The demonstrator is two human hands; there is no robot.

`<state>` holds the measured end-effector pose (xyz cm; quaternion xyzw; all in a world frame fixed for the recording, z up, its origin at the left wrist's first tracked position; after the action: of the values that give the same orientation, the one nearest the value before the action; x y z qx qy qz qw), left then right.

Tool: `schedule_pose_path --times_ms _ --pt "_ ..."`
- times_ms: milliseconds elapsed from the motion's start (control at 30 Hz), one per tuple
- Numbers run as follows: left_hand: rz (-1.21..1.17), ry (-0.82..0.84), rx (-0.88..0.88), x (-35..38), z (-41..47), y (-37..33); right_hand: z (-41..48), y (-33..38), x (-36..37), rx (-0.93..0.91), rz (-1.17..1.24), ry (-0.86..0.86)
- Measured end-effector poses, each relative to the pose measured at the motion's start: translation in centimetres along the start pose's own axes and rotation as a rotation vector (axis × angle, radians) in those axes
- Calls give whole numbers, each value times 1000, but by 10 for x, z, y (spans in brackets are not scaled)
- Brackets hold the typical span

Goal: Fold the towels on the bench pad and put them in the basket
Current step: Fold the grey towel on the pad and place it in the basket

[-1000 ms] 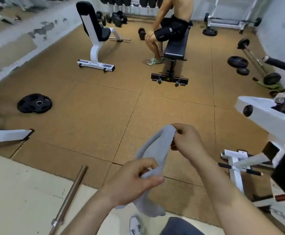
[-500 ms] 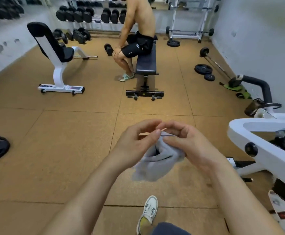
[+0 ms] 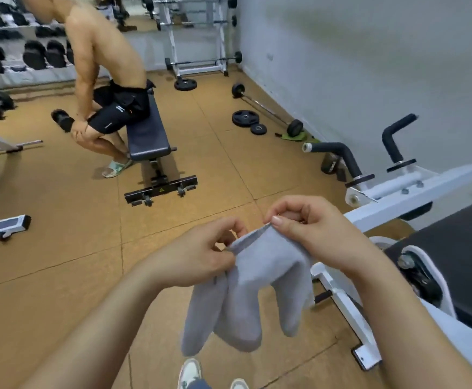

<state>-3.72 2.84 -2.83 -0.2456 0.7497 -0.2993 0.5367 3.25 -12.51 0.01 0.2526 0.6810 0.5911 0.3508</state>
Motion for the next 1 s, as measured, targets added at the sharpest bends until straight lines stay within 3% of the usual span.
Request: schedule_pose_path --times_ms 167,233,300,367,567,767,833,933,1000 --pt "327 -65 76 -36 90 9 23 1 -60 45 163 -312" --pt "91 -7 29 -53 128 26 32 5 -86 36 214 -485" --pt "-313 204 -37 -63 160 36 42 7 -108 0 271 -682" --pt "-461 394 -8 -74 187 35 53 12 -125 -60 281 -895" --pt "-2 709 321 -88 241 -4 54 35 -161 -208 35 -1385" --pt "-321 481 356 -108 319 -62 17 30 -197 -118 35 -1560" --pt "-99 413 461 -102 347 -86 3 28 -209 -78 17 -1566" --pt "653 126 727 -86 392 -125 -20 20 -228 -29 -19 -1600" --pt "780 -20 795 -72 417 -152 -37 12 -244 11 -23 -1646"
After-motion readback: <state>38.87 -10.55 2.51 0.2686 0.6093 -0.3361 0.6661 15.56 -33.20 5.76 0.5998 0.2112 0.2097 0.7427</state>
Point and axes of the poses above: each hand's wrist, its own z-axis towards the middle knuckle, its own x-axis out of the palm, y = z × x, the point moved 6 cm from there along z, towards the middle knuckle, and after that the axes turned 11 degrees about z, right-handed, at the moved point
